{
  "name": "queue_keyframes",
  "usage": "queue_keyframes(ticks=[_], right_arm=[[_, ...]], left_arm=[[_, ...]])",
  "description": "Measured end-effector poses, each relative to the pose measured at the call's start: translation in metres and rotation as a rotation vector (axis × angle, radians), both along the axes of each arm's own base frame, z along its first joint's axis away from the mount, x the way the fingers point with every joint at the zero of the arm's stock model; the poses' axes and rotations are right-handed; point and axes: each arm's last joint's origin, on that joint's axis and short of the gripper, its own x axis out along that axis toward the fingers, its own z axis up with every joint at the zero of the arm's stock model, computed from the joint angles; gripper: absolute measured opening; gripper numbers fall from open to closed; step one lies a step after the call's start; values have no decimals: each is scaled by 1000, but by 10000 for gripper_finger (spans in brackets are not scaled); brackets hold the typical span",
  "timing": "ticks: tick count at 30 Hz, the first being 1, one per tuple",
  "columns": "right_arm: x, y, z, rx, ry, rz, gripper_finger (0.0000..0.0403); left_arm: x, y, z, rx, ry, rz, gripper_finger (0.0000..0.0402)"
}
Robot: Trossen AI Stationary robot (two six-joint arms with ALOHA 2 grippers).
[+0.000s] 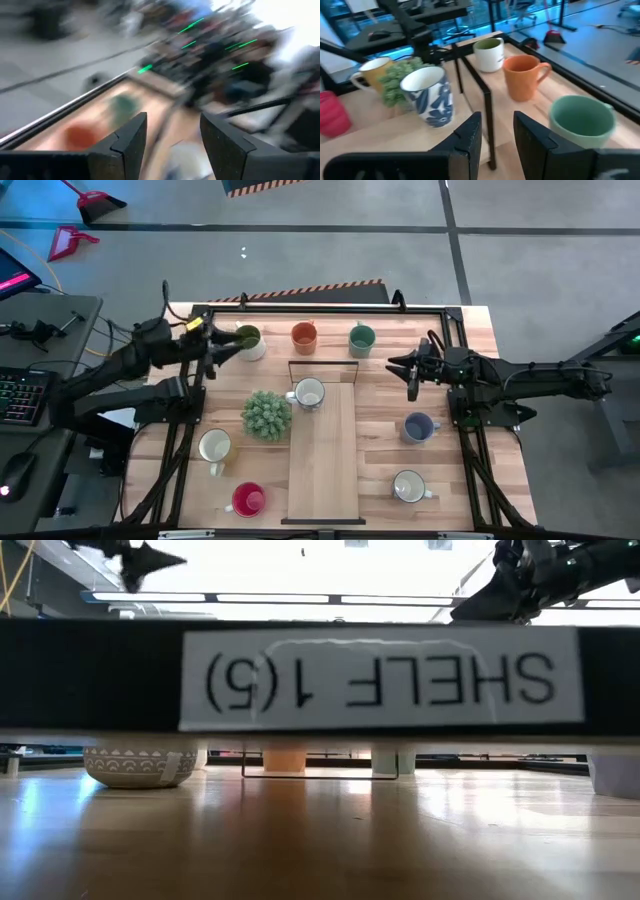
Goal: Place coffee mugs
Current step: Put the dark green mug on the shelf
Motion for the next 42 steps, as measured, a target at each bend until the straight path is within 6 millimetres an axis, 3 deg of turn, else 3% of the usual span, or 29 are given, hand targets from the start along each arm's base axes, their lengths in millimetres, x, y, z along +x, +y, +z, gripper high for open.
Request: queue_keyframes(ticks=[6, 14, 30, 42], right_arm=[[-1, -2, -1, -2, 6, -80, 94], [-2, -3, -4, 14, 37, -112, 94], [-4, -2, -8, 19, 80, -103, 94], [-3, 0, -9, 47, 85, -19, 94]], left_arm=[[18, 13, 0, -24, 314, 158, 169], [45, 40, -29, -98, 740, 299, 189], [81, 75, -83, -192, 1079, 289, 212], [104, 90, -113, -191, 1153, 321, 212]])
